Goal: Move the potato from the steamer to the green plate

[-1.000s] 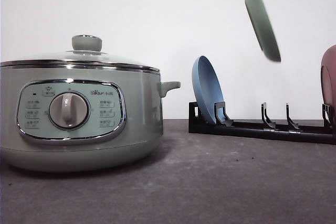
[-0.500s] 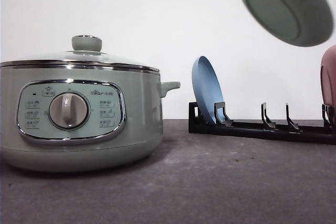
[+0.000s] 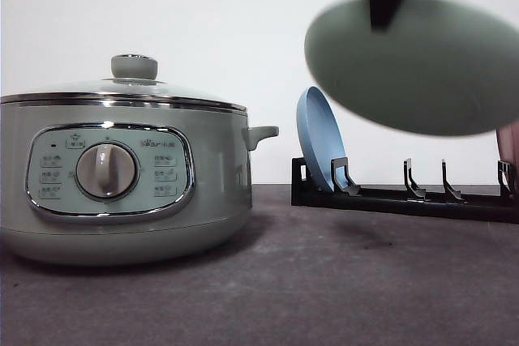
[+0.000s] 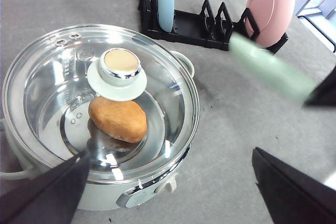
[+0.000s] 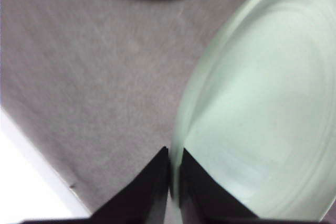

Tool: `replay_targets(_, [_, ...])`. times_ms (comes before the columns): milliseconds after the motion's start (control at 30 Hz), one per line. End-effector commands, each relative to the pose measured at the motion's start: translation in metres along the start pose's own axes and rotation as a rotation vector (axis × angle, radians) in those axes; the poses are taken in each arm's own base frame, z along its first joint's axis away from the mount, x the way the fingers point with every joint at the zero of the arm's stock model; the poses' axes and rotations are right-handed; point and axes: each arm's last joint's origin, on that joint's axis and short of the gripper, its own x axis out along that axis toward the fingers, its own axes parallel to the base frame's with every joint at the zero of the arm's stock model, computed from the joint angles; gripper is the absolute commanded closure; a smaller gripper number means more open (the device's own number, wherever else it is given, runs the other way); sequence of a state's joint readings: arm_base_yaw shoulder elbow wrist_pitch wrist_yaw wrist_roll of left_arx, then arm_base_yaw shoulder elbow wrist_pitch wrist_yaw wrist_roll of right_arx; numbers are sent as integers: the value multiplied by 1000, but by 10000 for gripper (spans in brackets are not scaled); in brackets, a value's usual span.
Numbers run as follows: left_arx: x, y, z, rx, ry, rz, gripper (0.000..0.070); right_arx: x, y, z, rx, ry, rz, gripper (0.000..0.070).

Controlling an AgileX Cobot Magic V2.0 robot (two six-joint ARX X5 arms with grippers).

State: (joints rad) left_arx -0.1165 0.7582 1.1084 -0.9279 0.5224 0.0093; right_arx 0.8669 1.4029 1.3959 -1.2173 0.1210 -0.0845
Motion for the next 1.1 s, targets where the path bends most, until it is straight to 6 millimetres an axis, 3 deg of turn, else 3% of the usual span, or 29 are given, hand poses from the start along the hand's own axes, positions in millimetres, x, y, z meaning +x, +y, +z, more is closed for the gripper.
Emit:
replay_targets(0, [-3,-2,5,19,-19,-4,68,10,11,0,-6,13,-17,694])
replay_targets(300, [-3,-2,5,20,-20,-4,68,64,48,-20,-106,70,-47,694])
replay_targets(800, [-3,-2,5,19,-19,-5,68,128,72,-17,-159,183,-38,694])
replay_targets(967, [-3,-2,5,18,-18,-4,68,141,76,-15,-158,202,-6,690])
replay_targets(1000, [-3,-2,5,18,-18,-4,68,142,76,-15,-157,205,1,684])
replay_targets(1067, [-3,-2,5,18,-18,-5,68,143,77,-14,-153,205,17,601])
